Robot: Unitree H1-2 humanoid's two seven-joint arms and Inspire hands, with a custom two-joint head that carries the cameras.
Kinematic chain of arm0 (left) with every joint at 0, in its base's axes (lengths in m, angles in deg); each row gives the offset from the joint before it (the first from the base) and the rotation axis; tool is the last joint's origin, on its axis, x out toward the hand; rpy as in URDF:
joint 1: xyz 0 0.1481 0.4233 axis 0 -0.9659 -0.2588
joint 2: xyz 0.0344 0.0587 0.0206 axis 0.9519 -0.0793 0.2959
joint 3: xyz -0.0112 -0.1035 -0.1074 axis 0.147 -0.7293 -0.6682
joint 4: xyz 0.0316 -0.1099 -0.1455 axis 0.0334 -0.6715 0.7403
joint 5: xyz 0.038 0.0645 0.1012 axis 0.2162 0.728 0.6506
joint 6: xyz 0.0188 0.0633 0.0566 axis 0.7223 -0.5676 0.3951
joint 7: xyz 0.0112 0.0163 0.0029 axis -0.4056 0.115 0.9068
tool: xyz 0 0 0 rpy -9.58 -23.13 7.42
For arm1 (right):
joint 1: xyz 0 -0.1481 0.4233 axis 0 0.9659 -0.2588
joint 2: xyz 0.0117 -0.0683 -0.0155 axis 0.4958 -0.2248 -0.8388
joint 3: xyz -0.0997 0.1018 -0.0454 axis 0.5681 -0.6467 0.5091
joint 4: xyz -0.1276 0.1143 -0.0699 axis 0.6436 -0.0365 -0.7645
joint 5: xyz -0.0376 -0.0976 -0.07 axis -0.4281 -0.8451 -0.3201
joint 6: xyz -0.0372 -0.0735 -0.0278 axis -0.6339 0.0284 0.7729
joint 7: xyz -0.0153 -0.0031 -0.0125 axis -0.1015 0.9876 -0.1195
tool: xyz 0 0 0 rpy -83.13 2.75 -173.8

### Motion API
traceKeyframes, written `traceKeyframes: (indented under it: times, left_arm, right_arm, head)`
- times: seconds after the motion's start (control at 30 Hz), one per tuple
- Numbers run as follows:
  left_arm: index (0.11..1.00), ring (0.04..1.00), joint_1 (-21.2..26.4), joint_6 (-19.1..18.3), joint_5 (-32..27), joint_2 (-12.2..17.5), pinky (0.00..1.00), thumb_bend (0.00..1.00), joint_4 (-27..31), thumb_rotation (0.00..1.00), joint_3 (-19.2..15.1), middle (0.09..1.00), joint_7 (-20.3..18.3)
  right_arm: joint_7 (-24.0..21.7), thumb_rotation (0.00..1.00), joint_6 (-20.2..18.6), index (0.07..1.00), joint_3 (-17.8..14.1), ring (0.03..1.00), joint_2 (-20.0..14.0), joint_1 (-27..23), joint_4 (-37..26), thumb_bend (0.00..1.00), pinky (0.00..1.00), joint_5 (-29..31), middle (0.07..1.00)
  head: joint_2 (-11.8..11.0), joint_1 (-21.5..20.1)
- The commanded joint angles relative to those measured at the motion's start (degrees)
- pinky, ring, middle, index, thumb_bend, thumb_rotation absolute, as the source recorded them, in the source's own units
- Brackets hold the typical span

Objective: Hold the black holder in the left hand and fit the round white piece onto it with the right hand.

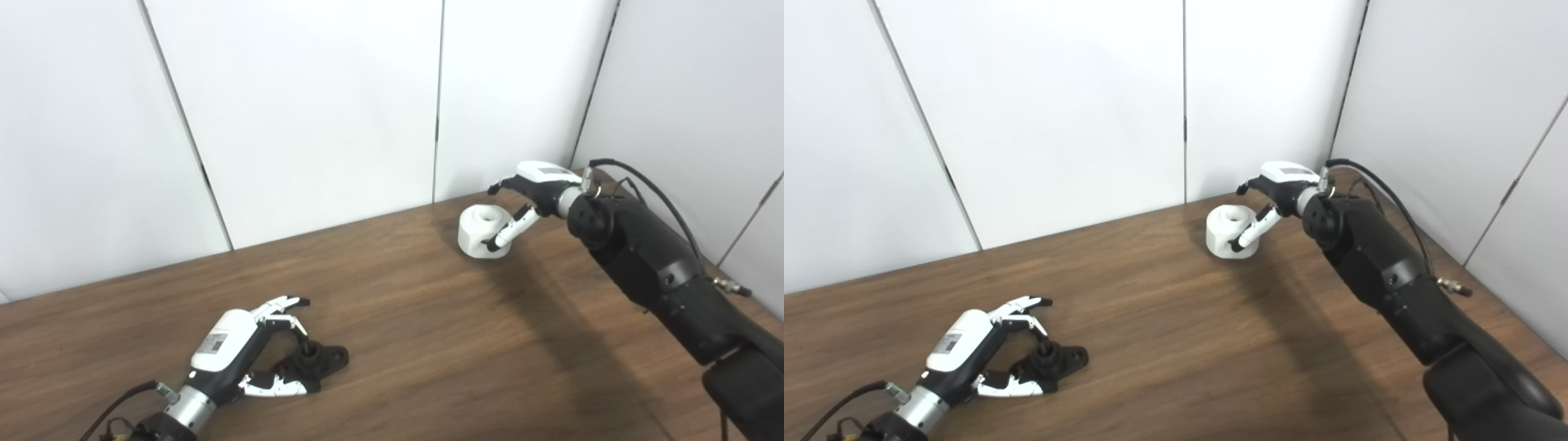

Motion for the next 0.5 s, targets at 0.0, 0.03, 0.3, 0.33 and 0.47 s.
traceKeyframes:
  times: [0.0, 0.03, 0.3, 0.33, 0.47]
  left_arm:
    - [0.485, 0.894, -4.3, -0.7, 1.9, 3.6, 0.76, 0.52, -4.4, 0.07, 1.7, 0.872, -3.7]
    - [0.485, 0.894, -4.3, -0.7, 2.0, 3.5, 0.76, 0.52, -4.3, 0.07, 1.6, 0.872, -3.8]
    - [0.485, 0.894, -4.2, -0.7, 2.7, 3.4, 0.77, 0.52, -4.6, 0.07, 1.8, 0.872, -3.5]
    - [0.485, 0.894, -4.2, -0.7, 2.6, 3.5, 0.77, 0.52, -4.6, 0.07, 1.9, 0.872, -3.6]
    - [0.485, 0.897, -4.3, -0.7, 2.6, 3.6, 0.78, 0.52, -4.4, 0.08, 1.8, 0.874, -3.8]
  right_arm:
    - [2.0, 0.42, 1.0, 0.828, -0.2, 0.932, -0.7, -3.5, -0.4, 1.0, 0.84, -0.6, 0.921]
    - [2.1, 0.41, 1.1, 0.825, -0.3, 0.934, -0.5, -3.5, -0.3, 1.0, 0.85, -0.4, 0.92]
    - [3.1, 0.34, 2.4, 0.791, -0.1, 0.91, 0.3, -3.2, 0.4, 0.97, 0.79, 0.4, 0.918]
    - [3.4, 0.34, 2.5, 0.788, -0.3, 0.908, 0.5, -3.2, 0.5, 0.97, 0.8, 0.6, 0.917]
    - [3.3, 0.31, 2.3, 0.739, -0.3, 0.888, 0.5, -2.9, -0.2, 0.92, 0.83, 0.7, 0.913]
  head:
    - [0.1, 0.1]
    - [0.1, 0.1]
    - [0.3, 0.6]
    - [0.4, 0.7]
    - [0.6, 0.7]
